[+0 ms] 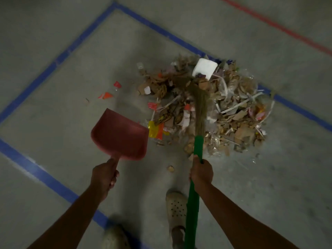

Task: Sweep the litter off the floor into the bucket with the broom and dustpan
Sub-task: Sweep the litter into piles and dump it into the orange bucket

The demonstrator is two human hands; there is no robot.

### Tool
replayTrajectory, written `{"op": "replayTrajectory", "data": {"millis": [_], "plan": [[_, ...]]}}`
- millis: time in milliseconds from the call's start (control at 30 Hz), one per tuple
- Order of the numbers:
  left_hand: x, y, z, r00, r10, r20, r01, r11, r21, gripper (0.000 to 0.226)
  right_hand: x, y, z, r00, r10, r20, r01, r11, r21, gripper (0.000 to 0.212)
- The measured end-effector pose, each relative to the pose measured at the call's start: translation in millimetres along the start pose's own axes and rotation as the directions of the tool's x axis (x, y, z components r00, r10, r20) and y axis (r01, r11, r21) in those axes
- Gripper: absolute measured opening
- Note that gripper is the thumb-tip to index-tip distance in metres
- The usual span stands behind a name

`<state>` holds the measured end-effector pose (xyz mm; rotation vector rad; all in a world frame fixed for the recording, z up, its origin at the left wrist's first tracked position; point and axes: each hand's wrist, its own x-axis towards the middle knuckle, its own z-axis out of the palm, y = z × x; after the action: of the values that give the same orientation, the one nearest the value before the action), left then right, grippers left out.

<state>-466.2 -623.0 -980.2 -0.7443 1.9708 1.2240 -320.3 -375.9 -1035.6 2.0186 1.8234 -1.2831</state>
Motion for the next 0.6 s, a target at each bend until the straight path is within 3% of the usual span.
{"op": "replayTrajectory", "data": {"millis": [267, 433, 600], "plan": [[5.1, 16.0, -2.1, 0.998, -0.015, 0.054, 0.010, 0.995, 0.103, 0.047, -22.7, -22.9, -31.9, 0.993, -0.011, -0.114, 0.031, 0.984, 0.177, 0.040], [0.0, 20.7, -29.6, 0.996, -0.012, 0.088, 0.001, 0.993, 0.120, 0.050, -57.1, -27.0, -39.8, 0.994, 0.050, -0.099, -0.021, 0.961, 0.274, 0.036], [-0.7, 23.7, -75.8, 0.997, -0.017, 0.078, 0.005, 0.988, 0.155, 0.054, -100.4, -25.0, -29.2, 0.995, 0.017, -0.102, 0.012, 0.961, 0.277, 0.033]]}}
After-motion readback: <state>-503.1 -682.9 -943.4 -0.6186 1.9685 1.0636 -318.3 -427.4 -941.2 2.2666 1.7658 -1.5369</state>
